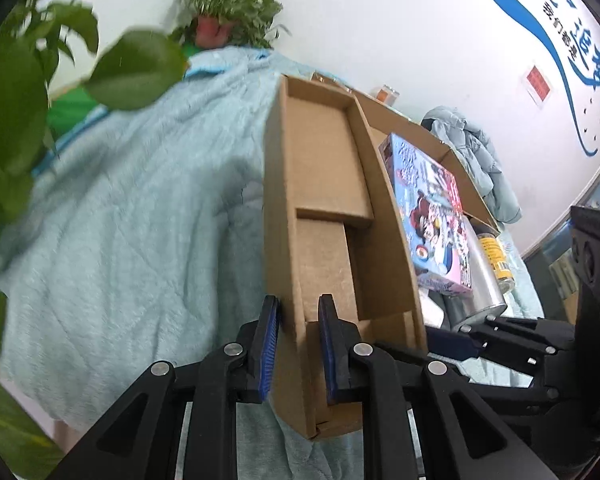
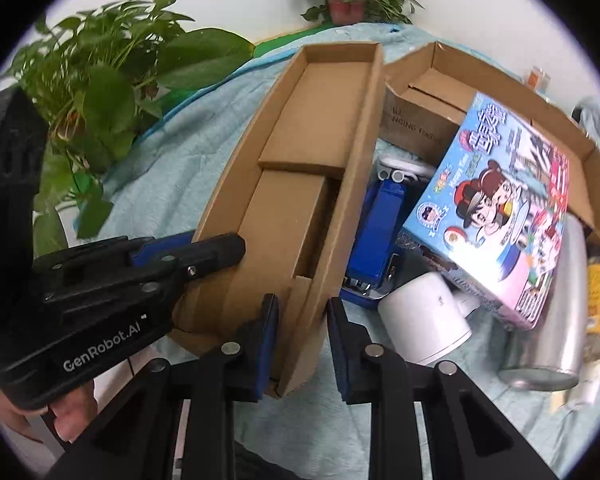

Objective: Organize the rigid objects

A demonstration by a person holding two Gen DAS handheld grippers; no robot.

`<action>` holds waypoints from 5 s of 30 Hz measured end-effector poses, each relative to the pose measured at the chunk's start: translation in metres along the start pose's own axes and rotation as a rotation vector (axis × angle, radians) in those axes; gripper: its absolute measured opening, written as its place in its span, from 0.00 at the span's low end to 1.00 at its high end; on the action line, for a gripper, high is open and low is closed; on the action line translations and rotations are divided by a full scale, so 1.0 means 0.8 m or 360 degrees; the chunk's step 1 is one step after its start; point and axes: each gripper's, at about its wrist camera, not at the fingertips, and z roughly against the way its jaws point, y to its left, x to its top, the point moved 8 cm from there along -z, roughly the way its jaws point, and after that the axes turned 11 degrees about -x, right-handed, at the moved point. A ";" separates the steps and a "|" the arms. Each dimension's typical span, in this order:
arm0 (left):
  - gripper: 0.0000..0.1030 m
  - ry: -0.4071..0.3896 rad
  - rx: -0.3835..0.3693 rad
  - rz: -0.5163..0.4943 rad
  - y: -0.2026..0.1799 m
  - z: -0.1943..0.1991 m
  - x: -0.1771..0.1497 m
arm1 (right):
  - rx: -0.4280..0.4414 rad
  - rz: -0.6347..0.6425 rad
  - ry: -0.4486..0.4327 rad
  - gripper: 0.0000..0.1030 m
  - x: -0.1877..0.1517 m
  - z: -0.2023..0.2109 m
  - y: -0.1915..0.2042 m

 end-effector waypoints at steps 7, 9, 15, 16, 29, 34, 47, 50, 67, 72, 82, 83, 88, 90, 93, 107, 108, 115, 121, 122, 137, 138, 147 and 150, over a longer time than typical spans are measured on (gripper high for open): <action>0.16 -0.0094 0.0037 -0.0169 -0.032 0.029 0.060 | 0.0044 -0.0135 -0.0197 0.22 0.035 0.047 -0.030; 0.16 -0.0120 0.0032 -0.0224 -0.048 0.031 0.084 | 0.0049 -0.0174 -0.0245 0.22 0.053 0.060 -0.044; 0.16 -0.0201 0.0030 -0.0434 -0.108 0.019 0.167 | 0.0041 -0.0298 -0.0366 0.22 0.106 0.082 -0.097; 0.16 -0.0209 0.0023 -0.0456 -0.118 0.015 0.182 | 0.0045 -0.0322 -0.0380 0.22 0.116 0.085 -0.107; 0.16 -0.0161 -0.0020 -0.0513 -0.144 -0.101 0.366 | -0.0011 -0.0439 -0.0369 0.22 0.241 0.044 -0.193; 0.16 -0.0039 0.0011 -0.0438 -0.099 -0.174 0.398 | 0.0025 -0.0474 -0.0243 0.23 0.273 -0.009 -0.214; 0.13 0.0285 0.0152 -0.0244 0.021 -0.312 0.345 | 0.0274 -0.0627 0.0367 0.25 0.247 -0.176 -0.208; 0.13 0.0283 0.0189 -0.0211 0.030 -0.311 0.335 | 0.0315 -0.0602 0.0414 0.24 0.243 -0.183 -0.199; 0.73 -0.0087 0.0311 -0.0249 0.031 -0.210 0.328 | 0.0354 -0.0548 0.0135 0.62 0.240 -0.148 -0.203; 0.74 -0.0017 0.0324 -0.0269 0.035 -0.218 0.307 | 0.0163 -0.0647 -0.0195 0.67 0.191 -0.057 -0.281; 0.21 0.0220 0.0284 -0.0181 0.052 -0.302 0.280 | -0.0398 -0.0894 0.0274 0.12 0.052 -0.112 -0.486; 0.20 0.0221 0.0297 -0.0191 0.050 -0.302 0.280 | -0.0424 -0.0891 0.0299 0.07 0.043 -0.117 -0.488; 0.19 0.0248 0.0294 -0.0207 0.048 -0.307 0.280 | -0.0520 -0.0829 0.0288 0.02 0.027 -0.109 -0.484; 0.20 0.0254 0.0305 -0.0229 0.046 -0.308 0.279 | -0.0513 -0.0845 0.0267 0.02 0.021 -0.108 -0.494; 0.31 0.0233 0.0301 -0.0191 0.045 -0.292 0.283 | -0.0483 -0.0906 0.0162 0.12 0.023 -0.087 -0.502; 0.99 0.0242 -0.0346 -0.0224 -0.100 -0.200 0.185 | 0.0352 -0.0519 -0.0332 0.97 0.037 -0.005 -0.260; 0.99 0.0269 -0.0350 -0.0227 -0.104 -0.205 0.177 | 0.0344 -0.0498 -0.0269 0.97 0.033 -0.019 -0.247; 0.86 0.0404 -0.0384 -0.0243 -0.128 -0.234 0.142 | 0.0230 -0.0495 -0.0210 0.92 0.034 -0.047 -0.233; 0.78 0.0459 -0.0220 -0.0324 -0.132 -0.248 0.125 | 0.0096 -0.0477 -0.0199 0.92 0.036 -0.058 -0.231; 0.78 0.0460 -0.0215 -0.0320 -0.130 -0.247 0.123 | 0.0067 -0.0464 -0.0197 0.92 0.033 -0.061 -0.235; 0.82 0.0462 -0.0273 -0.0182 -0.109 -0.250 0.111 | -0.0116 -0.0432 -0.0131 0.93 0.035 -0.076 -0.226; 0.82 0.0458 -0.0266 -0.0179 -0.109 -0.249 0.112 | -0.0117 -0.0443 -0.0131 0.93 0.035 -0.076 -0.226; 0.74 0.0418 -0.0161 -0.0346 -0.131 -0.221 0.117 | -0.0042 -0.0566 -0.0183 0.93 0.029 -0.063 -0.228; 0.73 0.0352 -0.0150 -0.0383 -0.147 -0.202 0.119 | -0.0031 -0.0607 -0.0259 0.93 0.026 -0.046 -0.230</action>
